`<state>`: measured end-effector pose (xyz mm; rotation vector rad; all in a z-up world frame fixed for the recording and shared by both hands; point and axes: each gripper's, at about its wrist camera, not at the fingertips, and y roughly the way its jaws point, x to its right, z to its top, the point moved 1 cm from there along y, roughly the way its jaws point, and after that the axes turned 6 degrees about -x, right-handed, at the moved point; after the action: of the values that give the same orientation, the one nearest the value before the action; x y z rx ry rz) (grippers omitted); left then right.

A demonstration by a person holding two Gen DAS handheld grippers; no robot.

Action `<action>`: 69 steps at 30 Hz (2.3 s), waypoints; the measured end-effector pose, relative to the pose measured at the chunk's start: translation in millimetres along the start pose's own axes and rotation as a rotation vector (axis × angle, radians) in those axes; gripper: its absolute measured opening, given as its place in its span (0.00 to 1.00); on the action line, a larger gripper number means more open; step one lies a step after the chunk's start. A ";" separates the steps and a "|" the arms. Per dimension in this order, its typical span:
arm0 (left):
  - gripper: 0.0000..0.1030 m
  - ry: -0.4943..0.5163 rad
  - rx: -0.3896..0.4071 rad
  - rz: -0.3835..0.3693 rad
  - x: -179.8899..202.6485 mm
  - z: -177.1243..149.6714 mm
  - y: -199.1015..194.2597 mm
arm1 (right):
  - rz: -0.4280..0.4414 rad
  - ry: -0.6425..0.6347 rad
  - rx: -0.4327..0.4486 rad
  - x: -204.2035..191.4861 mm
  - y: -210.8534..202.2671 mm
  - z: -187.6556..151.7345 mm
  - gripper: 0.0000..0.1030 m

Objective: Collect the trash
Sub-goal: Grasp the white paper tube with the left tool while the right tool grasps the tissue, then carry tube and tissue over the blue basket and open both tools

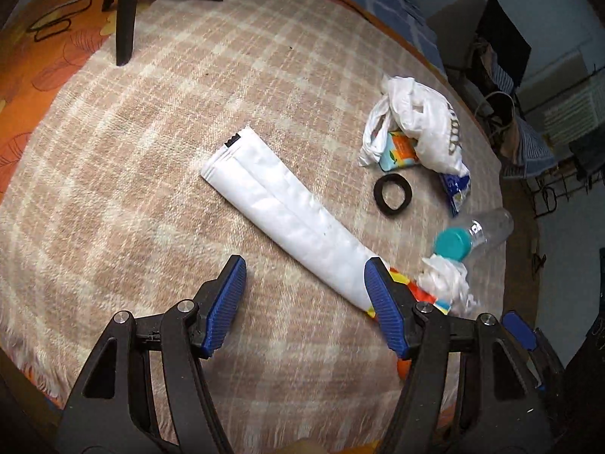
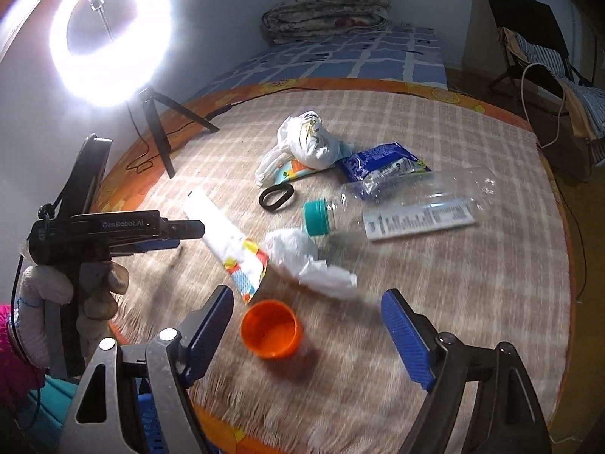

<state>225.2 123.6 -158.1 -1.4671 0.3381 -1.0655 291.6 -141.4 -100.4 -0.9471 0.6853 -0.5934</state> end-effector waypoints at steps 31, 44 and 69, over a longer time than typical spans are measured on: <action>0.19 0.324 0.118 0.184 63.0 13.7 40.5 | -0.032 -0.095 -0.134 -21.8 74.1 14.6 0.61; 0.09 0.316 0.162 0.179 45.0 5.5 5.6 | 0.007 -0.081 -0.077 -20.4 54.1 17.2 0.28; 0.09 0.337 0.300 0.067 19.0 -69.6 -129.6 | 0.034 -0.137 0.048 -62.4 -57.7 -36.8 0.28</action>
<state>134.3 95.0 -44.4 -1.0034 0.4405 -1.2508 214.9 -142.4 -48.6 -0.9210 0.5620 -0.5075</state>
